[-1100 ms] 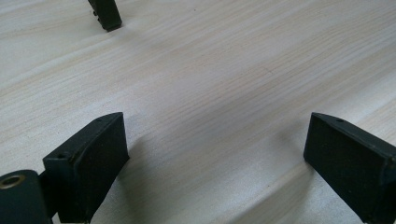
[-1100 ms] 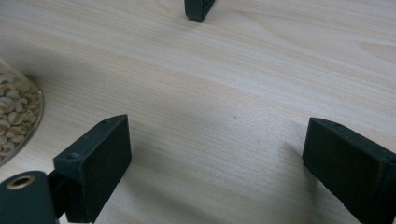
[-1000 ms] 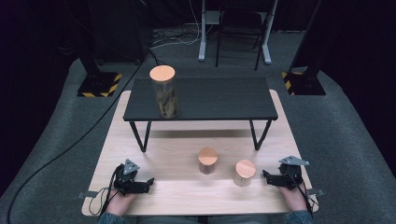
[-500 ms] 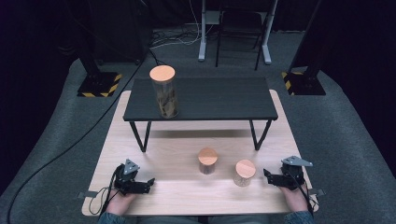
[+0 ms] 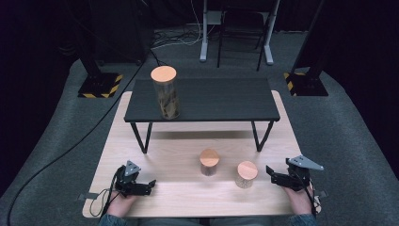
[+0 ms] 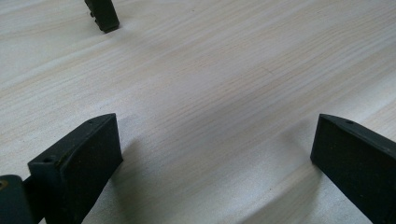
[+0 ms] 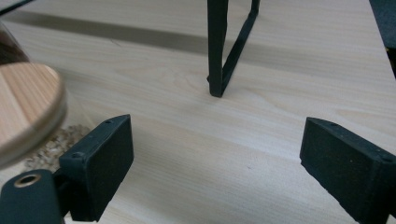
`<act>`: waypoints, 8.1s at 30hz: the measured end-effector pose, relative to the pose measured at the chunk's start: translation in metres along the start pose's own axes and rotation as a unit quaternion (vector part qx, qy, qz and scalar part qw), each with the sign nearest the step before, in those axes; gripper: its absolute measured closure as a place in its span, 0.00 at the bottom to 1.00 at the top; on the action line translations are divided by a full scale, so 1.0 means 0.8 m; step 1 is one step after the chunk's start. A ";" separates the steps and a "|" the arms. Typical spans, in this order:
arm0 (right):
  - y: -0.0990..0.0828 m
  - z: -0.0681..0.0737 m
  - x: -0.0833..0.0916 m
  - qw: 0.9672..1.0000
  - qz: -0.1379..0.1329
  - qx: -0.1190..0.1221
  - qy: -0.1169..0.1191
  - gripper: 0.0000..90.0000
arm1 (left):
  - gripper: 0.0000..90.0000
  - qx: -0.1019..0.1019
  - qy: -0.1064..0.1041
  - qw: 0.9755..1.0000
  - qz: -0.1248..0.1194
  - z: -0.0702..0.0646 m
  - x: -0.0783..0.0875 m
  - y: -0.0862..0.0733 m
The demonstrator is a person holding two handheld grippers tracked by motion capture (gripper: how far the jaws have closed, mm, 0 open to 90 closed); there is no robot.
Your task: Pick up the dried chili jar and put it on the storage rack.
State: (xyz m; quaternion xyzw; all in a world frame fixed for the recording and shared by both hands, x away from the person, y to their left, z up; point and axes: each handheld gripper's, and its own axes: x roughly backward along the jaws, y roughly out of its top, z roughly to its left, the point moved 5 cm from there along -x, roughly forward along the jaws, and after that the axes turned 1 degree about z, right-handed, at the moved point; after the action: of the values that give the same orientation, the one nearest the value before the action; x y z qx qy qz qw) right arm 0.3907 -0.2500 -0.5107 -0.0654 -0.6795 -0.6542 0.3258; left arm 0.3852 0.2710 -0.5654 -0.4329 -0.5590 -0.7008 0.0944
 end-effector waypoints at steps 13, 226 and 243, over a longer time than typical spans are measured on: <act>0.025 0.016 0.022 0.999 -0.030 0.001 0.014 0.10 | 0.02 -0.001 0.000 1.000 0.000 0.000 0.000 0.000; 0.090 0.241 -0.086 0.988 0.018 0.083 0.132 0.27 | 0.01 -0.003 -0.002 1.000 0.001 -0.001 0.001 -0.001; 0.126 0.227 -0.065 0.987 0.017 0.089 0.131 0.27 | 0.01 -0.003 -0.002 1.000 0.002 -0.002 0.001 -0.001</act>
State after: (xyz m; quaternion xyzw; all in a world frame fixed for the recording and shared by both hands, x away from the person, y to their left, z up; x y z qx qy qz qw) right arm 0.4184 -0.0496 -0.4401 0.0390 -0.6853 -0.5881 0.4279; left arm 0.3836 0.2702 -0.5655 -0.4358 -0.5562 -0.7015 0.0927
